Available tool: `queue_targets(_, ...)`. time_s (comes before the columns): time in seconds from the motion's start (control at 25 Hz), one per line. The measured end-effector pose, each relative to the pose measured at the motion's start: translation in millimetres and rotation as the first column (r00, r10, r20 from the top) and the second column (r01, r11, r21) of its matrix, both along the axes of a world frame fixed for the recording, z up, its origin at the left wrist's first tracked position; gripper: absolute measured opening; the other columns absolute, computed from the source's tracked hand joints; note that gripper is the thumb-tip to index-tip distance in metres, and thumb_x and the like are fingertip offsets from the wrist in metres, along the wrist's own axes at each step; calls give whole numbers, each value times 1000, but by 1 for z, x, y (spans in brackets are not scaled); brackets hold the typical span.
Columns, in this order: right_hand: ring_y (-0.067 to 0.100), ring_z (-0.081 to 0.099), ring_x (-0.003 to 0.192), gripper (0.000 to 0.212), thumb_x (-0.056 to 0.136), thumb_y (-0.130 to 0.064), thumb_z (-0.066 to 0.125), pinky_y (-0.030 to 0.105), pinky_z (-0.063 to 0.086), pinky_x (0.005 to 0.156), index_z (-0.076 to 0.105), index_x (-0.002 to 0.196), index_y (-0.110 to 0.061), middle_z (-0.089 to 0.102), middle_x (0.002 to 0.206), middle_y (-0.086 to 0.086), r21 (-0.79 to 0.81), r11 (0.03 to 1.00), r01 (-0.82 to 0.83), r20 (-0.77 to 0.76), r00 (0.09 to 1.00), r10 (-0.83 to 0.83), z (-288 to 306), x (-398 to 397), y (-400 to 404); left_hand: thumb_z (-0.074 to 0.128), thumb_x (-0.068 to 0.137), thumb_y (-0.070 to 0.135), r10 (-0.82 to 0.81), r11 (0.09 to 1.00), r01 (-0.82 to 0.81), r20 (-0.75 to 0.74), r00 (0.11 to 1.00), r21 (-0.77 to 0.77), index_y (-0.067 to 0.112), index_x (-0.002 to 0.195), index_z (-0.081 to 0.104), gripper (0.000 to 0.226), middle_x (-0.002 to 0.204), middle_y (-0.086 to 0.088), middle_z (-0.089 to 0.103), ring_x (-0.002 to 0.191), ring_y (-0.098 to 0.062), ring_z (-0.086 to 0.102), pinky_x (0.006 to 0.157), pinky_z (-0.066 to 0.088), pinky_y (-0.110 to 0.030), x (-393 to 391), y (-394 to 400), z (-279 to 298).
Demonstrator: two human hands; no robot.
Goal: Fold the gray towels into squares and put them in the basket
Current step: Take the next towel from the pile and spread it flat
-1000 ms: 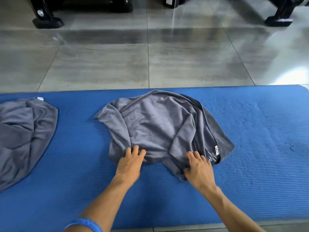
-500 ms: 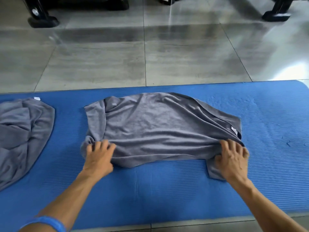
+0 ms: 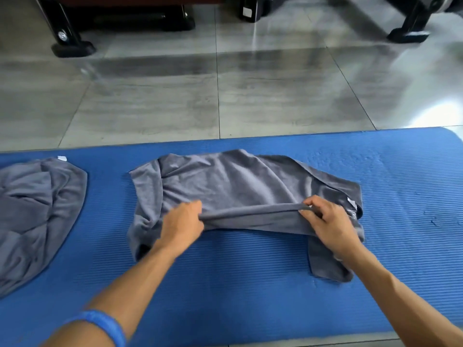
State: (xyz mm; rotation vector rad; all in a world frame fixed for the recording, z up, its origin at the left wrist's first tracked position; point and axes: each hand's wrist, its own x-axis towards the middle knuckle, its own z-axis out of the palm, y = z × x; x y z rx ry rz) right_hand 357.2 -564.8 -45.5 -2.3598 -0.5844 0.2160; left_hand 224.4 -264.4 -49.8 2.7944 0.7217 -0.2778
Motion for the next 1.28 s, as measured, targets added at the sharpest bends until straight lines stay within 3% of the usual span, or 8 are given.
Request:
queue_targets(0.28, 34, 62, 70, 52, 95, -51, 53, 38, 45, 61, 54, 59, -13, 65, 66, 12, -304, 949, 89, 104, 993, -60, 33, 39, 17, 55, 70, -2, -80, 976, 78, 2, 997, 206, 19, 60, 54, 23, 72, -7, 57, 75, -30, 54, 63, 40, -29, 64, 127, 152)
queue_targets(0.48, 37, 62, 105, 21, 90, -12, 50, 40, 51, 83, 65, 105, -12, 68, 113, 19, -571, 820, -48, -44, 999, 27, 43, 49, 33, 45, 64, -17, -134, 990, 137, 93, 987, -21, 11, 55, 55, 31, 51, -3, 47, 55, -19, 42, 52, 32, -27, 55, 143, 193)
queue_targets(0.68, 32, 64, 104, 23, 90, -13, 51, 32, 49, 79, 65, 108, -14, 68, 110, 14, -734, 678, 46, 21, 999, -44, 53, 46, 1, 34, 69, -22, -105, 937, 75, -69, 992, -340, 11, 55, 58, 43, 47, 6, 50, 47, -8, 43, 44, 32, -21, 19, 137, 158)
queue_targets(0.76, 28, 67, 68, 20, 96, -8, 50, 24, 47, 47, 64, 108, -12, 66, 85, 12, -514, 857, -42, -336, 929, -156, 57, 50, -15, 36, 74, -22, -167, 878, 82, -141, 976, -471, 10, 60, 67, 47, 57, 3, 63, 53, -7, 53, 50, 42, -21, 9, 136, 152)
queue_targets(0.88, 18, 50, 37, 14, 99, -15, 56, 20, 31, 32, 59, 113, -11, 59, 76, 7, -20, 963, 269, -810, 560, -173, 79, 47, -50, 44, 72, -18, -173, 765, -40, -265, 949, -643, 8, 71, 74, 39, 74, -11, 71, 65, -17, 61, 59, 48, -27, -3, 145, 156)
queue_targets(1.0, 16, 39, 36, 21, 96, -27, 58, 19, 26, 37, 63, 89, -8, 56, 65, 6, -101, 986, 129, -806, 571, -157, 99, 49, -69, 48, 47, -3, -116, 696, -168, -341, 933, -698, 2, 72, 67, 32, 71, -17, 61, 62, -20, 55, 51, 40, -23, -7, 158, 160)
queue_targets(1.08, 18, 45, 37, 18, 99, -24, 56, 19, 29, 37, 62, 91, -9, 57, 78, 10, -204, 973, 112, -765, 602, -230, 97, 57, -65, 49, 51, -1, -117, 781, -117, -328, 938, -613, 7, 73, 69, 30, 72, -14, 61, 62, -19, 53, 52, 37, -22, -4, 164, 152)
queue_targets(1.28, 28, 63, 44, 23, 104, -9, 46, 27, 51, 33, 50, 125, -15, 52, 112, 12, -28, 829, 558, -694, 586, -418, 76, 80, -1, 58, 89, 5, 8, 985, -32, -141, 990, -169, 11, 87, 72, 15, 87, -11, 69, 72, -21, 59, 64, 45, -25, 33, 165, 124)
